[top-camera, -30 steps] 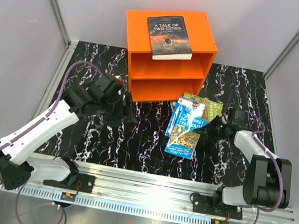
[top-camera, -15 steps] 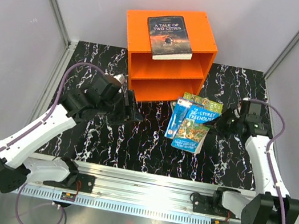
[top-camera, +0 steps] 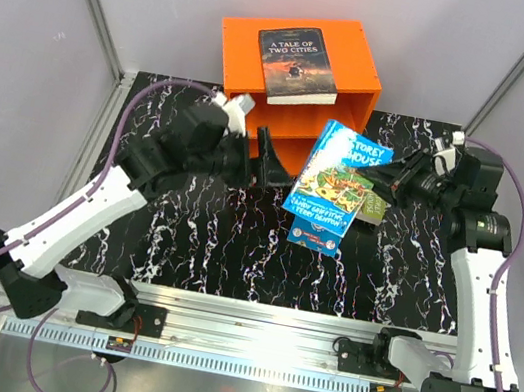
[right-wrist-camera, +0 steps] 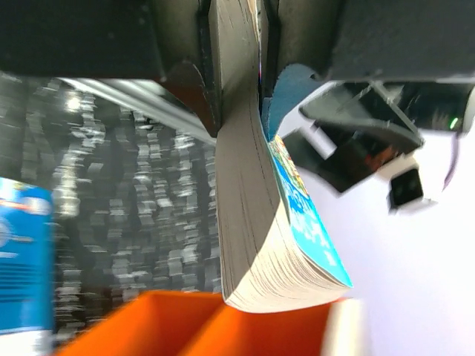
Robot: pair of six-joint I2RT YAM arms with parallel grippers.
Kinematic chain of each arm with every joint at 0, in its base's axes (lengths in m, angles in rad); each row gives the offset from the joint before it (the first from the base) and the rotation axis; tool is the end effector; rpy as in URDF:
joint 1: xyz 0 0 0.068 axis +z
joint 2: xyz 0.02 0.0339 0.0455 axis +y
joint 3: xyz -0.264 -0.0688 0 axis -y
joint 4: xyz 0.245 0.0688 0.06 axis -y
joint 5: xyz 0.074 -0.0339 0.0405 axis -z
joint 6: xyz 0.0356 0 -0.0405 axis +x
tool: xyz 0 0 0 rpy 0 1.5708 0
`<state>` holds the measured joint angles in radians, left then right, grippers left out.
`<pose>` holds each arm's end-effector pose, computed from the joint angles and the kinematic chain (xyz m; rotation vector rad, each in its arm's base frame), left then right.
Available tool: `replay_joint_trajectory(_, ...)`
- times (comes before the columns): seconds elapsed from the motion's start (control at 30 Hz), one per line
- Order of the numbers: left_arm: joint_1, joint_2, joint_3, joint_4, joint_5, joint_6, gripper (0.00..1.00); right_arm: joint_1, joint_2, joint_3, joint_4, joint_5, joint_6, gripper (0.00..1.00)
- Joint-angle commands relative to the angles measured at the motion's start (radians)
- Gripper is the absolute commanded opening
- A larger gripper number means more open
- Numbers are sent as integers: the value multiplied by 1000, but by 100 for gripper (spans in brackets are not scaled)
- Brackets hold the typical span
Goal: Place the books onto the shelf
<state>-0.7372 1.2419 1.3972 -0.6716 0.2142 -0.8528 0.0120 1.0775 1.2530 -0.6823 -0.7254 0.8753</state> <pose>0.1890 -0.1818 0.4068 0.0109 2.3032 -1.1285 0.2134 0.0262 0.3990 0.4616 2.1456 1.2753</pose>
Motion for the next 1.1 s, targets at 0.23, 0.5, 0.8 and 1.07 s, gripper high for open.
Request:
replay_joint_trajectory(0.23,-2,88,255,194,175,51,84,0,-25,157,292,-287,292,0)
replay_joint_trajectory(0.5,-2,112,325,230,218,64,57,0,31,141,587,-315,470,0)
replay_joint_trajectory(0.8,33,428,892,-72,105,150,0,3,295,436,728,-310,547,18)
replay_joint_trajectory(1.07,220,473,850,205,93,-44,0,6,447,649,601,-315,476,100)
